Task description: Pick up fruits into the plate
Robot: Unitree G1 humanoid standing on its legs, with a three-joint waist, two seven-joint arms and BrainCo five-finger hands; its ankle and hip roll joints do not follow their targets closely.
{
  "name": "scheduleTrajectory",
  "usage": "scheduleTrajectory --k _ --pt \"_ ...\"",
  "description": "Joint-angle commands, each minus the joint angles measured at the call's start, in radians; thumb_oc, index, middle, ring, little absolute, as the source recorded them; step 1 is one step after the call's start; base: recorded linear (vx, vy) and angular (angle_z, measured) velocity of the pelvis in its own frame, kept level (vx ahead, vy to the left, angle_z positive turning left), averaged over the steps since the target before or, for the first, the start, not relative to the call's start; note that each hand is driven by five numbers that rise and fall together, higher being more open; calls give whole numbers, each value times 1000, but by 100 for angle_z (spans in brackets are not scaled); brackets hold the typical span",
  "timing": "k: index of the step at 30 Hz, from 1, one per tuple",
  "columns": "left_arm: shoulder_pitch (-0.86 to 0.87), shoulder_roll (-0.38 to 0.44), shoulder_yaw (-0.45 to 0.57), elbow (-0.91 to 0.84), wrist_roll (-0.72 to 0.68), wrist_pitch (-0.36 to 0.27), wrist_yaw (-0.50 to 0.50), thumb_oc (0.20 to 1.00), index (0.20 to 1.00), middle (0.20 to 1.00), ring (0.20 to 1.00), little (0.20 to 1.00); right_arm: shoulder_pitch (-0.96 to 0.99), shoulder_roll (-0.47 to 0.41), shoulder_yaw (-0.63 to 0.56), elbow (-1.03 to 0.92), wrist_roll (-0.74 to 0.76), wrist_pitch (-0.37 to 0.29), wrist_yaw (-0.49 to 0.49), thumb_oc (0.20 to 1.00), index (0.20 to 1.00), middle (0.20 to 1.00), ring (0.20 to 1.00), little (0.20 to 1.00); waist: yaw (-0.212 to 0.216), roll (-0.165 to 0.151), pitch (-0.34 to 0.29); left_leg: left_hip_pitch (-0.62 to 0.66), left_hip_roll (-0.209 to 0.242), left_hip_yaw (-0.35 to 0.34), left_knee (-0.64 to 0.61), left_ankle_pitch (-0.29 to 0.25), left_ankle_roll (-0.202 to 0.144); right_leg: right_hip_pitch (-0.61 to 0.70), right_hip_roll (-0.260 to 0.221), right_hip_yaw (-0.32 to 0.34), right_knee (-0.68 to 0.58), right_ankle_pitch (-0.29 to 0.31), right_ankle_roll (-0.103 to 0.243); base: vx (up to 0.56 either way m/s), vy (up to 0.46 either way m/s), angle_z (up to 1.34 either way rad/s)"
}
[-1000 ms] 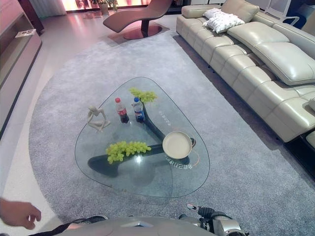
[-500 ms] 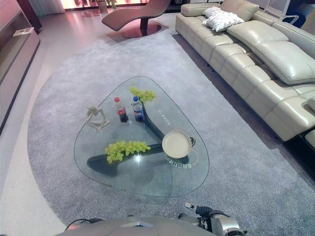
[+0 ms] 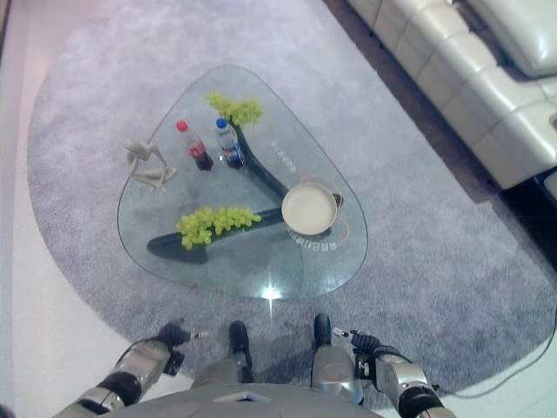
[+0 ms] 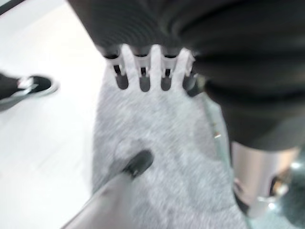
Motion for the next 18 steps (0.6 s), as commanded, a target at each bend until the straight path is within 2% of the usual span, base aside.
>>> scheduleTrajectory --k 1,2,4,9,15,16,18 --pt "-100 22 -38 12 83 -76 109 1000 1000 1000 1000 1000 -37 -8 33 95 38 -173 62 1000 1000 1000 1000 1000 -11 23 75 -31 -18 -33 25 -54 42 -96 53 12 136 -32 -42 -63 49 -5" --pt "-110 22 -41 15 91 -81 120 1000 1000 1000 1000 1000 -45 -8 32 112 43 -188 66 1000 1000 1000 1000 1000 -11 25 80 -35 -18 -33 26 -53 42 -100 53 12 137 -32 -42 -38 36 -3" --pt "-205 56 -76 59 128 -111 198 1000 1000 1000 1000 1000 -111 -26 19 232 80 -287 113 1000 1000 1000 1000 1000 -16 40 123 -68 -19 -30 32 -44 36 -131 55 13 143 -32 -44 -45 49 -4" --pt "-336 144 -88 122 175 -165 291 1000 1000 1000 1000 1000 -177 -53 31 253 120 -322 135 1000 1000 1000 1000 1000 -29 42 189 -145 -26 -26 81 -42 27 -206 52 13 164 -22 -48 -47 -8 -3" --pt "-447 220 -102 132 253 -135 366 1000 1000 1000 1000 1000 -200 -59 39 224 197 -337 128 1000 1000 1000 1000 1000 -40 42 214 -239 -35 -24 114 -36 24 -309 57 17 193 -10 -49 -40 -64 -2" --pt "-488 244 -112 137 281 -89 407 1000 1000 1000 1000 1000 -201 -61 35 198 221 -338 123 1000 1000 1000 1000 1000 -48 41 214 -286 -37 -24 128 -31 23 -360 62 20 213 -9 -51 -41 -53 -1" --pt "-529 267 -114 141 295 -51 435 1000 1000 1000 1000 1000 -198 -61 34 179 231 -336 116 1000 1000 1000 1000 1000 -54 40 214 -328 -40 -24 143 -30 21 -402 64 22 227 -9 -53 -50 -71 -3"
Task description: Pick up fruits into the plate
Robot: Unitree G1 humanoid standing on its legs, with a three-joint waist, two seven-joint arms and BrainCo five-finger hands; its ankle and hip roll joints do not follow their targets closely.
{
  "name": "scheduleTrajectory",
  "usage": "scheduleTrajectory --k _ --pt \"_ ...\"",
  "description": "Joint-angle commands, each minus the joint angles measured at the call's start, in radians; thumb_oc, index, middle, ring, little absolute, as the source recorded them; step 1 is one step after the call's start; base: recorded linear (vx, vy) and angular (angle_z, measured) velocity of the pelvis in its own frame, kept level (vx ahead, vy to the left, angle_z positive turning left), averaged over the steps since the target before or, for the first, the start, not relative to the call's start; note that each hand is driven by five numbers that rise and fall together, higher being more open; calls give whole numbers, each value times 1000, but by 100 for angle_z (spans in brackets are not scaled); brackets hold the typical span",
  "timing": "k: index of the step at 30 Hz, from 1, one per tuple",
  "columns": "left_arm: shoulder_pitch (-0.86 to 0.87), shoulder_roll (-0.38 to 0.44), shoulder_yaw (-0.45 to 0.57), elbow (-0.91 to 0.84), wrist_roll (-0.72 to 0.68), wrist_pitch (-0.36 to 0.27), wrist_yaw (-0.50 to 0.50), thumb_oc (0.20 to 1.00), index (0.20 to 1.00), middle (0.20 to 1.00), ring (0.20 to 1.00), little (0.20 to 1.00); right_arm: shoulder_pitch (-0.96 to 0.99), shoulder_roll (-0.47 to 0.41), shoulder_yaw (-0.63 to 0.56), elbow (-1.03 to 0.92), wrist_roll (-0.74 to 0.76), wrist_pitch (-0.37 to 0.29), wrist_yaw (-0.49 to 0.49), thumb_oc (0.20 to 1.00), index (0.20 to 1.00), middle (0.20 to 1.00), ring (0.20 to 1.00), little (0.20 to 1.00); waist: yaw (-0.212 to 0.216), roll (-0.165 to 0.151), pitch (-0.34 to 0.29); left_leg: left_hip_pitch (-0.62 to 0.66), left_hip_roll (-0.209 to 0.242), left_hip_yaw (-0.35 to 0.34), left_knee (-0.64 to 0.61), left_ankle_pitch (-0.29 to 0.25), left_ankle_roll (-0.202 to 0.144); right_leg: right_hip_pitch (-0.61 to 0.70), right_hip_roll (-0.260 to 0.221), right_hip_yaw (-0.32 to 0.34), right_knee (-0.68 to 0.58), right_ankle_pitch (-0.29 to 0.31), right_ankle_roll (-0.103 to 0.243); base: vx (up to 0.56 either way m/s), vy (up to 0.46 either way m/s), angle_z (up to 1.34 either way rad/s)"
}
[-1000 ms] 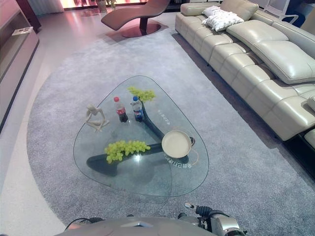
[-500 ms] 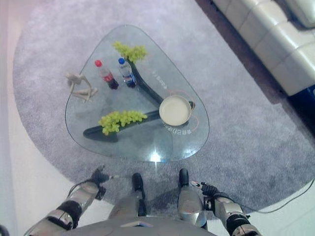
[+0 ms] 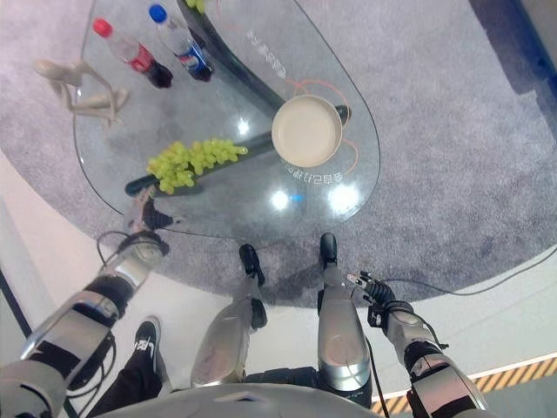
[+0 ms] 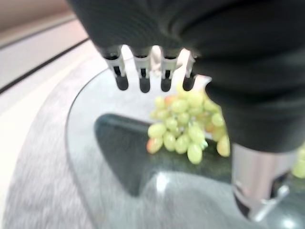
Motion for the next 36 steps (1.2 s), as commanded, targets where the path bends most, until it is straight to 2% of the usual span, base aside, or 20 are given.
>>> scheduleTrajectory --k 1,3,6,8,10,12,22,27,30,36 --pt "-48 66 16 44 70 73 83 1000 1000 1000 1000 1000 38 -14 7 -28 50 -6 -10 1000 1000 1000 1000 1000 -17 -15 -7 -111 -46 -31 137 -77 20 -154 60 17 167 -37 -49 -46 -81 -4" --pt "-120 61 -16 75 78 130 111 1000 1000 1000 1000 1000 30 -14 15 -30 59 4 -5 1000 1000 1000 1000 1000 -26 -27 -7 -148 -45 -34 153 -78 22 -193 65 20 192 -40 -49 -24 -88 -2" --pt "-268 82 -57 132 97 196 45 1000 1000 1000 1000 1000 12 -20 36 -20 91 10 3 1000 1000 1000 1000 1000 -45 -40 -7 -179 -40 -28 169 -74 18 -232 73 24 218 -41 -51 3 -42 -3" --pt "-367 79 -91 143 101 273 3 1000 1000 1000 1000 1000 -5 -17 48 -38 100 25 -10 1000 1000 1000 1000 1000 -61 -49 -7 -205 -36 -18 177 -71 14 -268 75 28 232 -36 -47 -25 -12 -6" --pt "-421 82 -113 158 101 306 -6 1000 1000 1000 1000 1000 -11 -16 52 -53 106 37 -15 1000 1000 1000 1000 1000 -72 -57 -7 -230 -31 -9 186 -68 10 -295 76 30 240 -31 -44 -29 -18 -8" --pt "-442 83 -120 172 80 306 11 1000 1000 1000 1000 1000 -3 -16 54 -65 113 40 -16 1000 1000 1000 1000 1000 -80 -62 -7 -245 -30 -5 197 -73 9 -314 76 32 251 -36 -44 -4 -24 -14" --pt "-515 86 -146 226 146 332 1 1000 1000 1000 1000 1000 11 -10 47 -67 155 22 12 1000 1000 1000 1000 1000 -99 -79 -7 -314 -22 2 227 -78 4 -384 83 36 274 -32 -44 -7 -19 -7" --pt "-553 89 -176 253 165 332 -81 1000 1000 1000 1000 1000 10 -9 47 -77 174 25 1 1000 1000 1000 1000 1000 -110 -92 -7 -332 -18 11 224 -73 -2 -405 87 40 262 -17 -41 0 0 0" --pt "-563 83 -207 267 151 366 -156 1000 1000 1000 1000 1000 17 -17 37 -82 171 27 4 1000 1000 1000 1000 1000 -117 -96 -7 -347 -15 13 229 -74 -4 -419 87 41 263 -14 -40 1 -1 -1" --pt "-557 68 -232 295 180 397 -175 1000 1000 1000 1000 1000 14 -18 33 -102 190 23 2 1000 1000 1000 1000 1000 -124 -102 -7 -364 -15 18 222 -73 -5 -439 88 42 253 -6 -40 0 2 -1"
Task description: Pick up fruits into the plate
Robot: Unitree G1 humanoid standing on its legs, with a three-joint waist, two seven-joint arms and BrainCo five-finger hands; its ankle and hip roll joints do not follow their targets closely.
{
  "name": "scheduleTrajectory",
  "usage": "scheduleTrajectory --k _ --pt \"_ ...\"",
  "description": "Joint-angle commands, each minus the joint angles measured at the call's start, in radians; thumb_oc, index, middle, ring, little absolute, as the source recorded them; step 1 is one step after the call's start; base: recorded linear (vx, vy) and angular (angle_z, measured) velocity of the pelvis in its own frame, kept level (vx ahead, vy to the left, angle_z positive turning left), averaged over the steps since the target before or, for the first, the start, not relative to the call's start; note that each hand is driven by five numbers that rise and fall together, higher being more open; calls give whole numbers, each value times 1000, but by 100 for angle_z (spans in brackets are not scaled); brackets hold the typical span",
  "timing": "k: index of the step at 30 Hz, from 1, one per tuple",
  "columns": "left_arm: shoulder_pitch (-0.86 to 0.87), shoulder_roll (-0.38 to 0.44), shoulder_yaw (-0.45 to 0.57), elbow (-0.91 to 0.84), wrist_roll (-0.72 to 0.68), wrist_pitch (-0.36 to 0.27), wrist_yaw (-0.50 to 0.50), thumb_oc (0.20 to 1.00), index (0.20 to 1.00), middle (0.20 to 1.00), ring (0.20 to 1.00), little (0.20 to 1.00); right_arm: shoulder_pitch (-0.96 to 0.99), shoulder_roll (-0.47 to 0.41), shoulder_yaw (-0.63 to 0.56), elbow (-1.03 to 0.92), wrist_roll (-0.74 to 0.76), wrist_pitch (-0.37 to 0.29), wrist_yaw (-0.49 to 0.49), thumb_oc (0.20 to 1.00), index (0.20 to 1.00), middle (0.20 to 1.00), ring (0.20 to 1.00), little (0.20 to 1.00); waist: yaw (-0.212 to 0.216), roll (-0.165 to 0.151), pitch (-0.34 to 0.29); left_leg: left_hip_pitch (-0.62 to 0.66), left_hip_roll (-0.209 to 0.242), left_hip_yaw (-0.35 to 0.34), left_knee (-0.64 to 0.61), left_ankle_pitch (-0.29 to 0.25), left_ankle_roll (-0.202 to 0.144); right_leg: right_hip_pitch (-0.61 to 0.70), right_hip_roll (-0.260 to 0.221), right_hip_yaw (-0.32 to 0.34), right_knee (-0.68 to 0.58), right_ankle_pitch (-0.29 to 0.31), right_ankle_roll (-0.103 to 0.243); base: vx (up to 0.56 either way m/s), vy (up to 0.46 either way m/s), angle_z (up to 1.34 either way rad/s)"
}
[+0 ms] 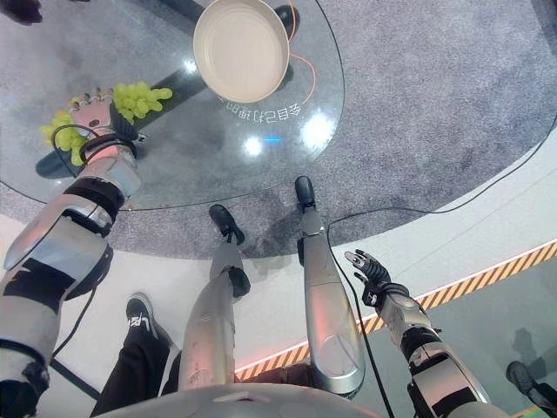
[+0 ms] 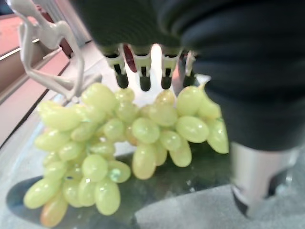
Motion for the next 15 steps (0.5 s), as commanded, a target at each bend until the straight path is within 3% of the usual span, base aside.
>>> scheduleTrajectory --k 1,2,15 --pt "-28 45 11 67 70 46 -12 561 561 561 561 561 54 1 -3 -47 39 4 -2 1000 1000 1000 1000 1000 9 -60 0 -50 -12 -39 147 -114 -26 -1 90 -50 3 11 -51 0 0 0" --pt "-29 45 8 70 72 43 -12 200 200 200 200 200 54 1 -3 -51 40 3 -1 1000 1000 1000 1000 1000 8 -62 0 -53 -11 -38 146 -113 -27 -3 90 -49 3 12 -51 0 0 0" --pt "-63 53 -4 64 132 73 18 200 200 200 200 200 64 8 -3 -72 72 0 5 1000 1000 1000 1000 1000 6 -83 0 -70 -9 -40 124 -104 -33 -18 94 -47 -23 31 -48 0 0 0"
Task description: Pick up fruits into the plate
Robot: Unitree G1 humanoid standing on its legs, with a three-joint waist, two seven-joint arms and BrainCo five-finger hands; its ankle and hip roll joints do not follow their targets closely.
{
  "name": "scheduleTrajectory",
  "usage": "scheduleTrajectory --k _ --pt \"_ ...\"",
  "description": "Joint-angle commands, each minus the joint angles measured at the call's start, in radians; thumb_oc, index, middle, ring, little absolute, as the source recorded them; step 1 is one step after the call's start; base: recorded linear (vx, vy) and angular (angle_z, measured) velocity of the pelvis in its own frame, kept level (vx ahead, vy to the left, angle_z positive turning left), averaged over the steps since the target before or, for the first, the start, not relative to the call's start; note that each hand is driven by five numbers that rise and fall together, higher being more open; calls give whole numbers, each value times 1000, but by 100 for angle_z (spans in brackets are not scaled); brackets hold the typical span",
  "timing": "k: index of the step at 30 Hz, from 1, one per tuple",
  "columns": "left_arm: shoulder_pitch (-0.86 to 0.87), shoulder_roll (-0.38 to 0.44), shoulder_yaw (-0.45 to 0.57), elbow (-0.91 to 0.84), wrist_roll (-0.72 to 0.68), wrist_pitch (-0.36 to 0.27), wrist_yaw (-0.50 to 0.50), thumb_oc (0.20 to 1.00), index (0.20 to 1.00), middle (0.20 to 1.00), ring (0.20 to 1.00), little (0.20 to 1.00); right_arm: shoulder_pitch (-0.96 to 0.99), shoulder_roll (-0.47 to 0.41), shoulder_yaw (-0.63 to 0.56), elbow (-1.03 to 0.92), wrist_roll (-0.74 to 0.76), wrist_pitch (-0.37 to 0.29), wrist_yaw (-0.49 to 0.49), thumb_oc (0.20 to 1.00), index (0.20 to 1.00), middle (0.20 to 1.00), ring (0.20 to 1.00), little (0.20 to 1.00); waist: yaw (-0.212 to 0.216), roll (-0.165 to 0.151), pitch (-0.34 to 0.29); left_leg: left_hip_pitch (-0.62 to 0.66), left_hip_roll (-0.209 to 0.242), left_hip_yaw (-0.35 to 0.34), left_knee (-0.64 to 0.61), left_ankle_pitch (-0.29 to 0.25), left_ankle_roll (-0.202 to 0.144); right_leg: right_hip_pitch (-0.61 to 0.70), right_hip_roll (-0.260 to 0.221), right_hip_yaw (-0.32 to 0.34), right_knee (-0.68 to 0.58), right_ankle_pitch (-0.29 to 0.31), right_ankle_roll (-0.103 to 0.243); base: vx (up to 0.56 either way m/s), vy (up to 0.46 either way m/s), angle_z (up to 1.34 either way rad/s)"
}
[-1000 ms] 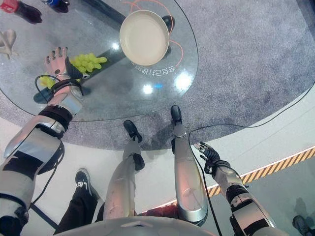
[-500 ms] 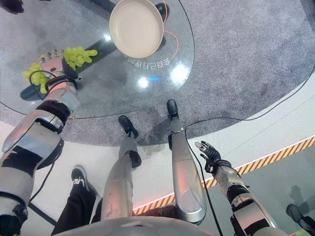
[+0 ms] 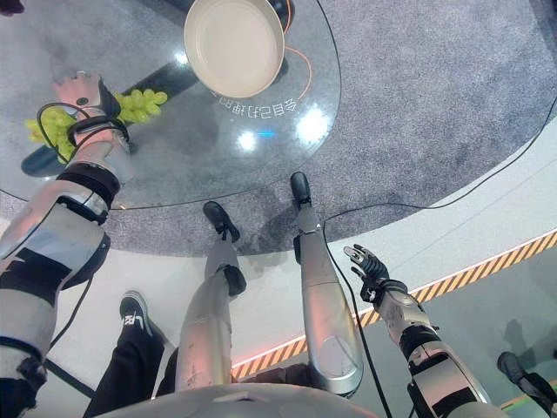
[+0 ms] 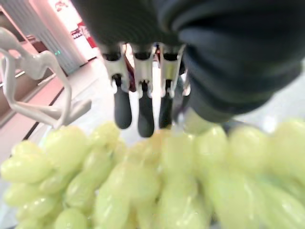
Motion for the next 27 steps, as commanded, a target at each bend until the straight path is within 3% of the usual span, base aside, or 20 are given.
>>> scheduleTrajectory --k 1,12,14,20,25,27 --pt "7 45 14 52 30 33 -6 200 200 200 200 200 63 7 -1 -38 42 3 3 1000 1000 1000 1000 1000 9 -57 15 -21 -9 -42 111 -104 -34 33 94 -52 -38 32 -46 0 0 0" --pt "-10 49 9 67 53 16 -9 200 200 200 200 200 65 15 -1 -38 43 -4 15 1000 1000 1000 1000 1000 8 -70 15 -26 -3 -41 87 -97 -38 28 93 -53 -62 47 -39 0 0 0" --pt "-9 47 8 67 60 4 -7 1000 1000 1000 1000 1000 65 16 1 -42 44 -2 15 1000 1000 1000 1000 1000 8 -71 15 -26 -3 -42 85 -96 -39 29 92 -53 -64 49 -38 0 0 0" --pt "-7 41 -2 49 83 -38 4 1000 1000 1000 1000 1000 62 22 3 -46 46 1 11 1000 1000 1000 1000 1000 11 -69 15 -19 -4 -41 80 -95 -39 35 92 -53 -67 49 -37 0 0 0" --pt "-8 49 -30 3 183 -133 -27 1000 1000 1000 1000 1000 69 19 -5 -52 49 -1 12 1000 1000 1000 1000 1000 12 -62 15 -11 -6 -39 77 -95 -40 41 89 -53 -68 50 -35 0 0 0" --pt "-10 58 -59 -34 239 -200 -53 1000 1000 1000 1000 1000 74 13 -15 -53 49 -3 9 1000 1000 1000 1000 1000 14 -50 15 -9 -10 -38 80 -95 -40 40 87 -51 -66 50 -35 0 0 0"
